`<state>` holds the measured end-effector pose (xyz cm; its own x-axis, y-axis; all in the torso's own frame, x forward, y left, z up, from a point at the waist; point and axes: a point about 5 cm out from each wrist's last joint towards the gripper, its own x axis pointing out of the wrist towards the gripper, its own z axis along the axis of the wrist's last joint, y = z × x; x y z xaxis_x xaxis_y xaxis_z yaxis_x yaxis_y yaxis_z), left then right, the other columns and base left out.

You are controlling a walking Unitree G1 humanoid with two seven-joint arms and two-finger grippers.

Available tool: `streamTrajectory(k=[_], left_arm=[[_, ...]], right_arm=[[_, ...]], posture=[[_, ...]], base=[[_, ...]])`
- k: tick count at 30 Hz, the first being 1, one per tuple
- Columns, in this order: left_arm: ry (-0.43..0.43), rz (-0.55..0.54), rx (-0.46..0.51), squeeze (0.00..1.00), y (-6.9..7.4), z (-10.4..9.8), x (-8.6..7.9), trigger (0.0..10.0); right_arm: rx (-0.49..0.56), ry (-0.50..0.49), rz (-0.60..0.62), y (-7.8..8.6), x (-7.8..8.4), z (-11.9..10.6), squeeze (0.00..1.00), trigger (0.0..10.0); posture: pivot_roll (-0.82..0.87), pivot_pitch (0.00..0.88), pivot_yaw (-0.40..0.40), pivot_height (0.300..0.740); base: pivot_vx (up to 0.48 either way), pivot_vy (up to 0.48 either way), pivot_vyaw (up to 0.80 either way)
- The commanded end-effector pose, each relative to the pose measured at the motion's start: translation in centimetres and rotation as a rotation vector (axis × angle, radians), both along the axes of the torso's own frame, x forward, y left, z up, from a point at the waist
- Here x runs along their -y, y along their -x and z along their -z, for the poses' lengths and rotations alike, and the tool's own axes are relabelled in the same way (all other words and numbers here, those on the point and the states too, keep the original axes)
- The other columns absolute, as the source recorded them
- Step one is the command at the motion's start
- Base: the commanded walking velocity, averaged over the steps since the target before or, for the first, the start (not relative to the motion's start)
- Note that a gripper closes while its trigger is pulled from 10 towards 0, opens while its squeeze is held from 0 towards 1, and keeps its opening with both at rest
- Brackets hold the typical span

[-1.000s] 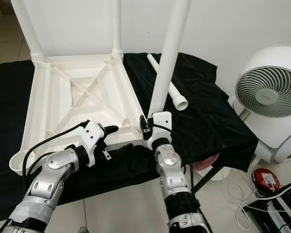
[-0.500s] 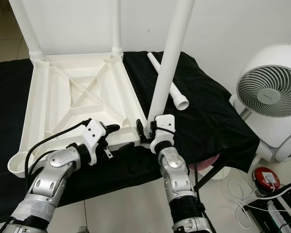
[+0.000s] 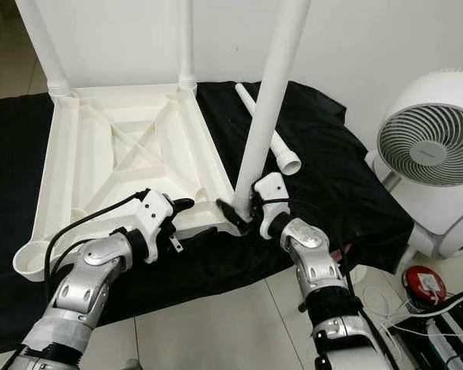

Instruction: Building children table

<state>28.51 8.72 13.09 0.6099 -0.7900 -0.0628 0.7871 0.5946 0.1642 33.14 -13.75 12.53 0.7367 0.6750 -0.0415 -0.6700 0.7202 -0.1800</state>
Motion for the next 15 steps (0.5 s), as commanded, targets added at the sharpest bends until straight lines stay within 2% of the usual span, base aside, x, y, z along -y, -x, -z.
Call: streamTrajectory(k=[1,2,9,13,14,15], left_arm=[[0.013,-0.136,0.02,0.0,-0.4,-0.2,-0.1,10.0],[0.015,-0.136,0.02,0.0,-0.4,-0.2,-0.1,10.0],[0.022,-0.141,0.019,0.0,-0.3,-0.3,0.0,10.0],[0.021,-0.141,0.019,0.0,-0.2,-0.3,0.0,10.0],[0.022,-0.141,0.021,0.0,-0.3,-0.4,0.0,10.0],[0.023,-0.141,0.022,0.0,-0.4,-0.4,0.0,10.0]], right_arm=[[-0.017,0.024,-0.02,0.0,-0.1,0.5,0.0,6.8],[-0.035,0.016,-0.04,0.1,-0.2,0.8,0.0,0.0],[-0.064,-0.018,-0.118,0.5,-0.8,1.5,0.0,0.0],[-0.058,-0.019,-0.116,0.4,-0.7,1.6,0.0,0.0],[-0.054,-0.02,-0.095,0.4,-0.6,1.6,0.0,10.0],[-0.052,-0.033,-0.071,0.3,-0.5,1.5,0.0,10.0]], posture=[[-0.01,0.0,-0.059,0.74],[0.0,0.0,-0.06,0.74],[0.0,0.0,-0.064,0.74],[0.0,0.0,-0.064,0.74],[0.0,0.0,-0.066,0.74],[0.0,0.0,-0.066,0.74]], base=[[0.0,0.0,0.0],[0.0,0.0,0.0],[0.0,0.0,0.0],[0.0,0.0,0.0],[0.0,0.0,0.0],[0.0,0.0,0.0]])
